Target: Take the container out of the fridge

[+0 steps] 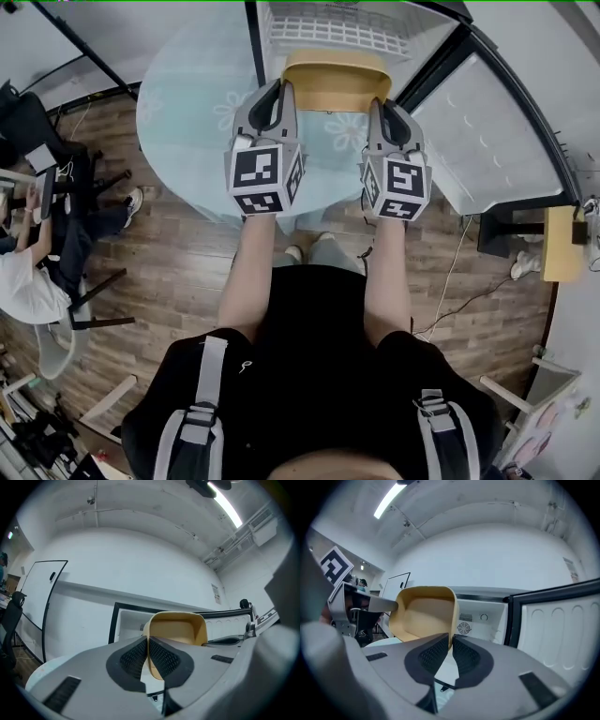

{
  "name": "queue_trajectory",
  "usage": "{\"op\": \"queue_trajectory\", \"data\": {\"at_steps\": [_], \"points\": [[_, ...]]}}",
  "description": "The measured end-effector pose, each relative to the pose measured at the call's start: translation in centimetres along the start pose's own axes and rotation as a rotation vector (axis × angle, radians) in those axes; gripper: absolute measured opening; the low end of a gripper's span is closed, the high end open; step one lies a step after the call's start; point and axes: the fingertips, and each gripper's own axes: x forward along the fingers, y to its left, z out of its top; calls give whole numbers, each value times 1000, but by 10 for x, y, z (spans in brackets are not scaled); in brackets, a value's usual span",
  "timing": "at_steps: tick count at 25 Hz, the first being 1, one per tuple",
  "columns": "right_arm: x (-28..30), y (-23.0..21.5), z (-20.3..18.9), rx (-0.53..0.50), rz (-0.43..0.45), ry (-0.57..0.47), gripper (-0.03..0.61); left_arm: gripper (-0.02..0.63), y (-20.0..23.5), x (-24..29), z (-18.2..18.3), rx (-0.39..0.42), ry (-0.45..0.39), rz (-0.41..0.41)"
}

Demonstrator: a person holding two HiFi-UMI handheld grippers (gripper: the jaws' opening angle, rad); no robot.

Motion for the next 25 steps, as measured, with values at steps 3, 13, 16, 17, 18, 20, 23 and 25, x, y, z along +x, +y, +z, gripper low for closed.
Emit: {"op": "queue_trajectory", "data": {"at_steps": [3,13,16,17,18,20,23,25], "points": [[-8,-8,10,-29,-19,-24,35,12,-12,-3,12,27,-25,-28],[-13,-11,15,33,-19,-41,14,14,-17,-12,11,25,-19,-38],[-11,-4,13,38,-1,-37,15,14,-11,-14,10,21,-19,-30],[-10,-2,13,35,2,-36,15,12,-9,-15,10,20,-20,-27],[-9,0,13,31,4,-36,15,12,-7,-15,10,18,-21,-25],[-8,3,14,24,6,-35,15,12,-3,-15,9,13,-22,-22],[-10,2,12,18,-2,-25,17,12,-3,-12,6,4,-18,-30],[-11,-2,9,14,-11,-15,17,12,-6,-9,3,-4,-15,-41]]}}
